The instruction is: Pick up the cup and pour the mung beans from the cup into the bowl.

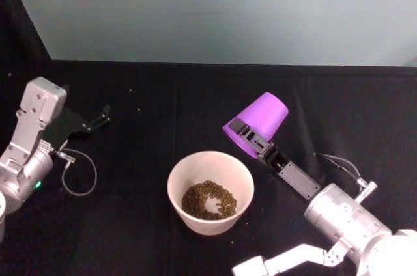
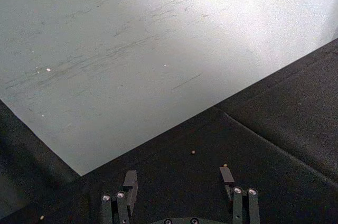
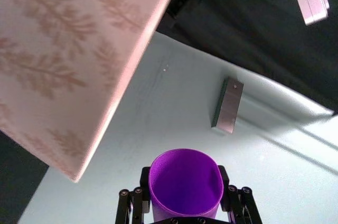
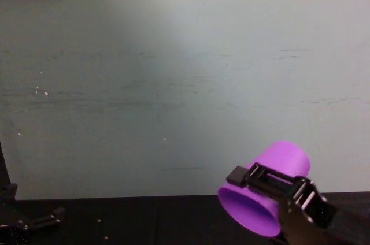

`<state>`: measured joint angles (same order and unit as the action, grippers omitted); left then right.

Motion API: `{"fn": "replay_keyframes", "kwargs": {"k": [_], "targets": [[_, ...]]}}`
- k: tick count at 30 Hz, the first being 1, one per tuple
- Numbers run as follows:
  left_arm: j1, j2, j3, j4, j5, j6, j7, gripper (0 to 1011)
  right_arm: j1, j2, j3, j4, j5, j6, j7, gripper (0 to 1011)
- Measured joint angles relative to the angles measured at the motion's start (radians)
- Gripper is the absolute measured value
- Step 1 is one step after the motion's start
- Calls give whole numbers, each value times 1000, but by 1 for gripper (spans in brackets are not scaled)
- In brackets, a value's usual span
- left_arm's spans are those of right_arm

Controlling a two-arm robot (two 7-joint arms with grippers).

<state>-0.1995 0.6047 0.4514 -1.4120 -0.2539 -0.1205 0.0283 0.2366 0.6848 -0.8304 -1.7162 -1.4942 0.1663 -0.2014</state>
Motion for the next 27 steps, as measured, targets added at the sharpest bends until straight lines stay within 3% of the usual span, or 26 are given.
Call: {"fn": "replay_keyframes", "kwargs": {"k": [3, 4, 5, 7, 11, 13, 14, 16, 17, 18, 20, 21, 23, 24, 27], "targets": [[0, 0, 0, 0, 0, 0, 0, 1011, -15, -3, 25, -7, 62, -17, -13, 726], [0, 0, 0, 0, 0, 0, 0, 1011, -26, -6, 44, -12, 105, -29, -20, 726], [0, 0, 0, 0, 0, 0, 0, 1011, -26, -6, 44, -12, 105, -29, -20, 726], [0, 0, 0, 0, 0, 0, 0, 1011, -48, -14, 87, -22, 217, -62, -32, 726], [0, 0, 0, 0, 0, 0, 0, 1011, -77, -25, 140, -32, 350, -103, -43, 726], [0, 0, 0, 0, 0, 0, 0, 1011, -102, -41, 192, -34, 495, -151, -46, 726], [0, 0, 0, 0, 0, 0, 0, 1011, -102, -41, 192, -34, 495, -151, -46, 726], [0, 0, 0, 0, 0, 0, 0, 1011, -128, -60, 246, -31, 647, -204, -39, 726], [0, 0, 0, 0, 0, 0, 0, 1011, -128, -60, 246, -31, 647, -204, -39, 726], [0, 0, 0, 0, 0, 0, 0, 1011, -138, -70, 270, -24, 714, -228, -30, 726], [0, 0, 0, 0, 0, 0, 0, 1011, -147, -79, 293, -17, 788, -255, -16, 726], [0, 0, 0, 0, 0, 0, 0, 1011, -155, -87, 314, -9, 856, -281, -1, 726], [0, 0, 0, 0, 0, 0, 0, 1011, -163, -94, 332, 0, 920, -303, 19, 726], [0, 0, 0, 0, 0, 0, 0, 1011, -169, -102, 352, 12, 992, -327, 42, 726], [0, 0, 0, 0, 0, 0, 0, 1011, -176, -115, 381, 35, 1105, -361, 86, 726]]}}
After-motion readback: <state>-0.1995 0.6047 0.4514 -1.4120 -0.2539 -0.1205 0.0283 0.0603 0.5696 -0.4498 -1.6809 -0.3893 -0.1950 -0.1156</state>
